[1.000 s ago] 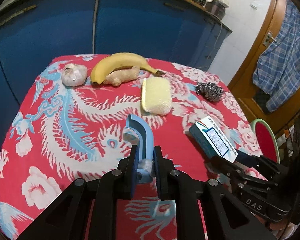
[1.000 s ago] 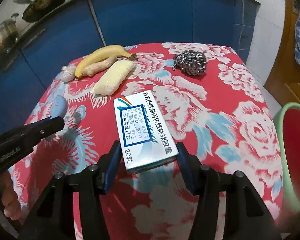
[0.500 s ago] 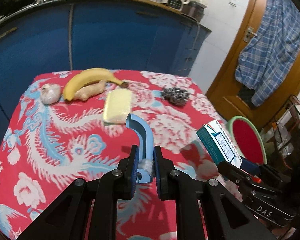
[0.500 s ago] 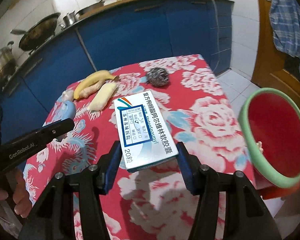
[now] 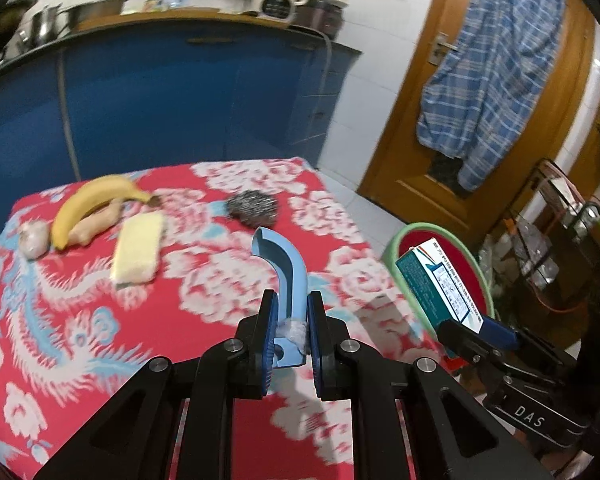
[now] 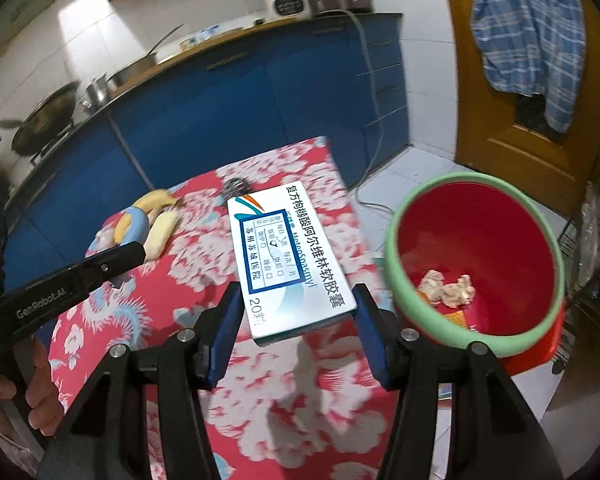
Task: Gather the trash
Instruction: 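Carry the blue hook and medicine box over the red bucket with both tools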
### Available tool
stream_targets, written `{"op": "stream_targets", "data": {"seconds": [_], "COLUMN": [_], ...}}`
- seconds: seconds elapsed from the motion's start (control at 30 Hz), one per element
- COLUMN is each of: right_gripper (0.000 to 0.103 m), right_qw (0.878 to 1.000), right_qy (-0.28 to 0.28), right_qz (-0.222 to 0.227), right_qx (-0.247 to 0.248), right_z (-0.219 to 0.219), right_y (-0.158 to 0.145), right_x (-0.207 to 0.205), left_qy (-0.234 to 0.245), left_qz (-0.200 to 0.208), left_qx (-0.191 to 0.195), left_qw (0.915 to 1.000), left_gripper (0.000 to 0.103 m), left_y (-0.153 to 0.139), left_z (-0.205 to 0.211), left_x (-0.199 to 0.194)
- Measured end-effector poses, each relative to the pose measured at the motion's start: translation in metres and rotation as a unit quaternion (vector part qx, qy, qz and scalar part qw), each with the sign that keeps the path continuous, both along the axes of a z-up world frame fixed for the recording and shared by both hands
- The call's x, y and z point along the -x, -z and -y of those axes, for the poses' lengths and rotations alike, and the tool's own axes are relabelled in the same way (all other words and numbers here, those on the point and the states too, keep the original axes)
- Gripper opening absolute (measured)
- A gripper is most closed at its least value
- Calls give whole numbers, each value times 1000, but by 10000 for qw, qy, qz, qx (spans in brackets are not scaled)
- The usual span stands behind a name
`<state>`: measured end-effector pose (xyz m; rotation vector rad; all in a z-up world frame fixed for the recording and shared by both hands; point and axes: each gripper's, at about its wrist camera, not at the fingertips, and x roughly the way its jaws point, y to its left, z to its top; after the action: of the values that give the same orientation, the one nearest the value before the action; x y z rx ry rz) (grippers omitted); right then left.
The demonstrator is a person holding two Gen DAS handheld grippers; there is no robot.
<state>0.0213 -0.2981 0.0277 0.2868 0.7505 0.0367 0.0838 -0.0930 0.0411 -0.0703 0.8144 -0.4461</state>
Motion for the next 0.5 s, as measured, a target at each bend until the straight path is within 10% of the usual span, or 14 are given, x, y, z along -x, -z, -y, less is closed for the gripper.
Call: {"op": "stream_targets", "data": {"seconds": [0.5], "right_gripper": [58], "right_qw": [9962], "right_qy": [858], "right_qz": [-49], "right_qx": [-171], "right_z": [75], "right_y": [8], "right_x": [18], "left_qy": [821], "left_qz": [40], "left_qx": [-98], "left_qw": [9966], "left_gripper": [15], "left_y": [-1], "left_z": [83], "left_x": [-9]}}
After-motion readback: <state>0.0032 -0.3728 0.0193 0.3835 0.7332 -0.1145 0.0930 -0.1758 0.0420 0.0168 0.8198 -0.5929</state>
